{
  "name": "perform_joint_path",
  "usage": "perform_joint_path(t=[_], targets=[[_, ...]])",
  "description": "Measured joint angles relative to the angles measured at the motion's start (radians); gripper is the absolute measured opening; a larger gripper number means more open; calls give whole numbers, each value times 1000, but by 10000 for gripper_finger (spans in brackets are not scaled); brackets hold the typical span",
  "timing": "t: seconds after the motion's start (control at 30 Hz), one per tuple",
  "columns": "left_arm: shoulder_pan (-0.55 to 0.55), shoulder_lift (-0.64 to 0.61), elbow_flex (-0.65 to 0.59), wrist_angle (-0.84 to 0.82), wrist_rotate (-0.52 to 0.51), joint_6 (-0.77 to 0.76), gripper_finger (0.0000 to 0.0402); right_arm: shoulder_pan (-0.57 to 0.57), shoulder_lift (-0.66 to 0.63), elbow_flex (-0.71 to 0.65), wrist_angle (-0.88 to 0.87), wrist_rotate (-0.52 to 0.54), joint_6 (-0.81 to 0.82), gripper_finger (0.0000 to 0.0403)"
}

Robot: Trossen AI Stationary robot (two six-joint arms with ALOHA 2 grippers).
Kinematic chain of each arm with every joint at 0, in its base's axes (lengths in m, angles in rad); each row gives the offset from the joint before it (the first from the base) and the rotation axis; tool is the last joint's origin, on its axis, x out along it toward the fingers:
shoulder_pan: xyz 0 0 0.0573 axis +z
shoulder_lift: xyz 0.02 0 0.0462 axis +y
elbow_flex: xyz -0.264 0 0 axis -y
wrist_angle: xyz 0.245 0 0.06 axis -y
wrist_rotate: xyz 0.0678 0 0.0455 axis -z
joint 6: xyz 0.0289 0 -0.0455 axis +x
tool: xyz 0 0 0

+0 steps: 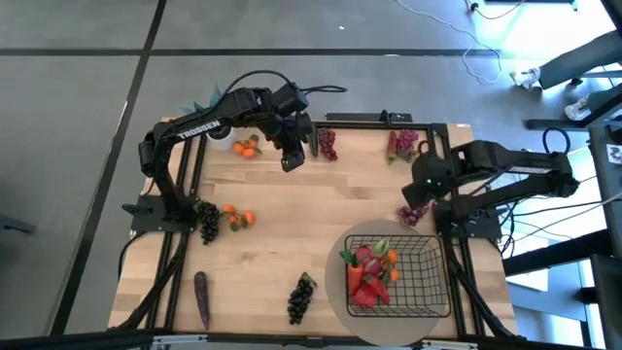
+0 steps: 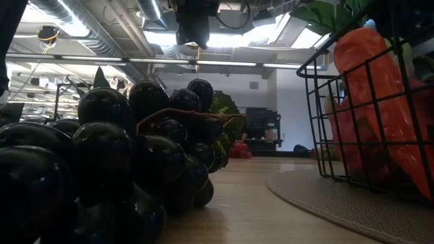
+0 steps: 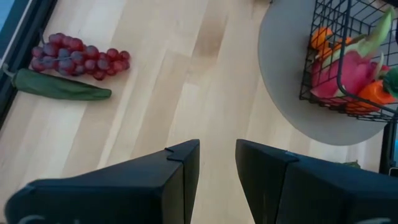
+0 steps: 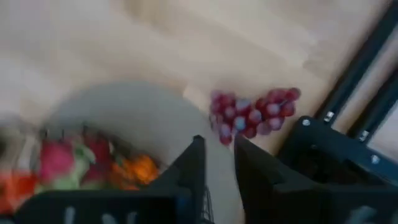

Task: Build produce basket
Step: Put the red chili pepper into the black wire basket

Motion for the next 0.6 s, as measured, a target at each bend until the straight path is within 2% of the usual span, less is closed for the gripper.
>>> perform_joint_path(t=[0.23,0.5,0.6], targets=[[2,0,0,2,0,-3,93,-112,0,-142,74,-252,-424,68],[4,0,0,39,0,-56,93,-286,1,-270,419,-224,-475,68],[6,0,0,56,0,-80,93,-365,3,-282,491,-151,-472,68]])
